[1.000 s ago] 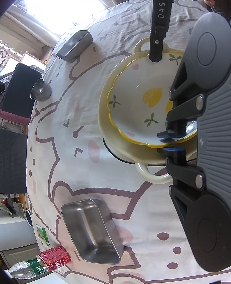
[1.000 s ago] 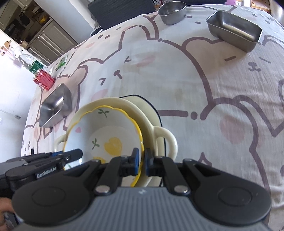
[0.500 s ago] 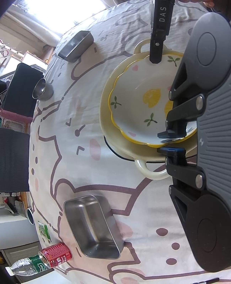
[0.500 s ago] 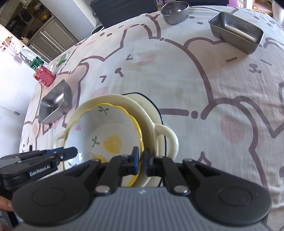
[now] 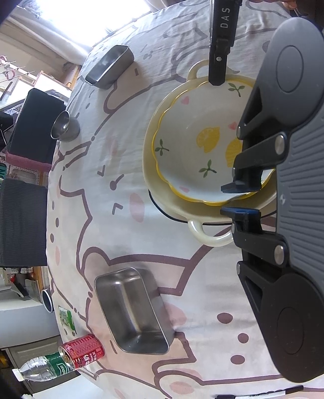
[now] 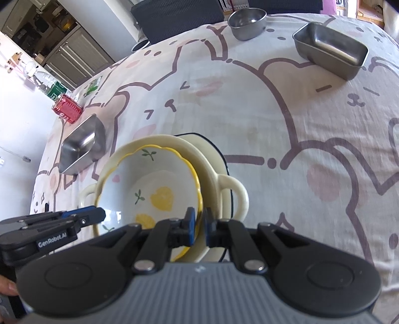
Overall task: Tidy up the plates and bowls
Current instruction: 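Lower the flower-print bowl into the cream bowl, then open both grippers and move them to the small steel rectangular tray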
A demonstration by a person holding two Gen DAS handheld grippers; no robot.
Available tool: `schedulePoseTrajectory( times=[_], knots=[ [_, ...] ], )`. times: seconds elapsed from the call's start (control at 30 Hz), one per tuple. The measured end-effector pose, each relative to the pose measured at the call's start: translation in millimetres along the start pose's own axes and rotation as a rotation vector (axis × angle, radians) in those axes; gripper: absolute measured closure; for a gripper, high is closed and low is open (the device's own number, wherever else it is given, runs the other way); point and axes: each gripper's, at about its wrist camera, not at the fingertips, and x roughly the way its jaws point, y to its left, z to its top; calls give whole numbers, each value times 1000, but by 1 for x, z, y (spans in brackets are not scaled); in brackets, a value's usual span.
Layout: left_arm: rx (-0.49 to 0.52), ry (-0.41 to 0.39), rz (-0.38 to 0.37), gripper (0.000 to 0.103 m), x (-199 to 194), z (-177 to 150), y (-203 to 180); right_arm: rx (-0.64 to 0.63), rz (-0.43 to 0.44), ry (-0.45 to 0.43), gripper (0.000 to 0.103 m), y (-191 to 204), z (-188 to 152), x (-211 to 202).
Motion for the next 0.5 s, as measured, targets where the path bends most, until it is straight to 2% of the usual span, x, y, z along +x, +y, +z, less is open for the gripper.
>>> schedulePoseTrajectory(
  times=[0.1,0.23,0.27,0.33,0.4,0.43,0.5],
  knots=[
    [0,-7,-1,83,-3,-1,0,-1,8,-7,92,-1,-1,-4],
    [2,-10,2,81,-6,-1,-2,-5,17,-13,91,-3,-3,-8],
    [2,-12,1,77,-7,-1,-2,-6,19,-17,91,-3,-4,-9],
    [5,-23,-3,65,-10,-2,-4,-15,21,-31,91,-2,-4,-13],
    [0,-37,-22,47,-14,-2,-3,-28,23,-49,91,1,-6,-18],
    [-4,-49,-36,42,-17,-2,-3,-38,23,-60,87,2,-7,-20],
    [-12,-79,-47,26,-23,-2,-2,-67,17,-94,74,6,-9,-27]
  ],
)
